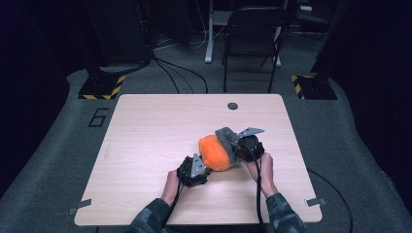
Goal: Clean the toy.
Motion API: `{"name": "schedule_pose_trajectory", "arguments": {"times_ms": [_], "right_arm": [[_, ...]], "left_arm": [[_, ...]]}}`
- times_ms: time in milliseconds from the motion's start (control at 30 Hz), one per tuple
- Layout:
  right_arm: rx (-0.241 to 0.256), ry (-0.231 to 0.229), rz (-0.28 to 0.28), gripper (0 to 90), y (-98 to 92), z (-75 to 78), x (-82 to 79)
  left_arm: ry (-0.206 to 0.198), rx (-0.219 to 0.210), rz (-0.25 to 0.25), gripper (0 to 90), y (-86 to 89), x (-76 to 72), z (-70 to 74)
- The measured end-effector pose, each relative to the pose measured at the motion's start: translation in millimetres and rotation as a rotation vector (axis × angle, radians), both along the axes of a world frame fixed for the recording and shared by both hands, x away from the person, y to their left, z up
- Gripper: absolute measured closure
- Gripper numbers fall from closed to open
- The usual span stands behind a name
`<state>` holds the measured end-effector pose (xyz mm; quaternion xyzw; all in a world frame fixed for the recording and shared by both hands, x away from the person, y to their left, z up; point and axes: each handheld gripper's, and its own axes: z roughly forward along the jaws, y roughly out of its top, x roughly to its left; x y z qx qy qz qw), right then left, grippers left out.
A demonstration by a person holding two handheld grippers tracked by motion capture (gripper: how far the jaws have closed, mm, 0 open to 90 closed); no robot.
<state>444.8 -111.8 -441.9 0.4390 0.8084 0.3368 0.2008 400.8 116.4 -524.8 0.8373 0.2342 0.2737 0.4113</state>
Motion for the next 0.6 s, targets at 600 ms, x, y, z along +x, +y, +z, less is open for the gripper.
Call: {"name": "schedule_pose_trajectory", "arguments": {"times_ms": [600], "right_arm": [[0.070, 0.024, -0.133, 74.4, -66.0, -0.2, 17.7]], "left_arm": [[0.029, -0.045, 0.014, 81.5, 2.9, 4.0, -0.4]]}}
